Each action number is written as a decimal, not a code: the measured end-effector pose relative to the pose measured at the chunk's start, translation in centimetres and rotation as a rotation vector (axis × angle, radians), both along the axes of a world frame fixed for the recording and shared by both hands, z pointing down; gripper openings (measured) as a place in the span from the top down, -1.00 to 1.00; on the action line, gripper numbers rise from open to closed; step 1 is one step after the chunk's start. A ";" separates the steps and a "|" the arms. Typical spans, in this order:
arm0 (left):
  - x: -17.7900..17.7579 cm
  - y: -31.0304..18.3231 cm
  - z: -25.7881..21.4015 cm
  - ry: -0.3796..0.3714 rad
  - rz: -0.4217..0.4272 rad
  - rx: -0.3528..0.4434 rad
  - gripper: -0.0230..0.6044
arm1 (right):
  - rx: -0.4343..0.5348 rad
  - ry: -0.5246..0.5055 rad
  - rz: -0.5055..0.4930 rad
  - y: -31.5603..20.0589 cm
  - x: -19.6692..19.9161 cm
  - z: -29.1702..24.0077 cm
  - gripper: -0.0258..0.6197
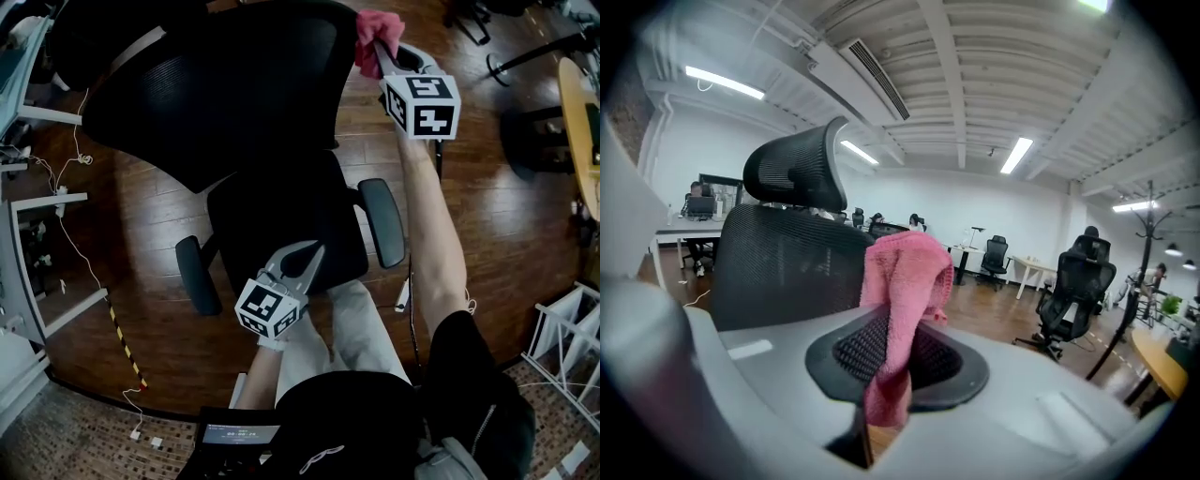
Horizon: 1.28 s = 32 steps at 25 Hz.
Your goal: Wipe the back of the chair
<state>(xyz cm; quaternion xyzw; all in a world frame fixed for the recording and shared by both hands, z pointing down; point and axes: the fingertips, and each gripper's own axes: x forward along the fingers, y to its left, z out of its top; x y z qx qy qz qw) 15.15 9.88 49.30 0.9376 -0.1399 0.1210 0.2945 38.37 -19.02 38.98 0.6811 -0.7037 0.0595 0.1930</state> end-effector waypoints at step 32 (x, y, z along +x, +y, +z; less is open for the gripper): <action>-18.8 -4.6 -1.8 0.023 -0.187 0.043 0.96 | 0.009 0.154 -0.299 -8.9 -30.9 -3.1 0.79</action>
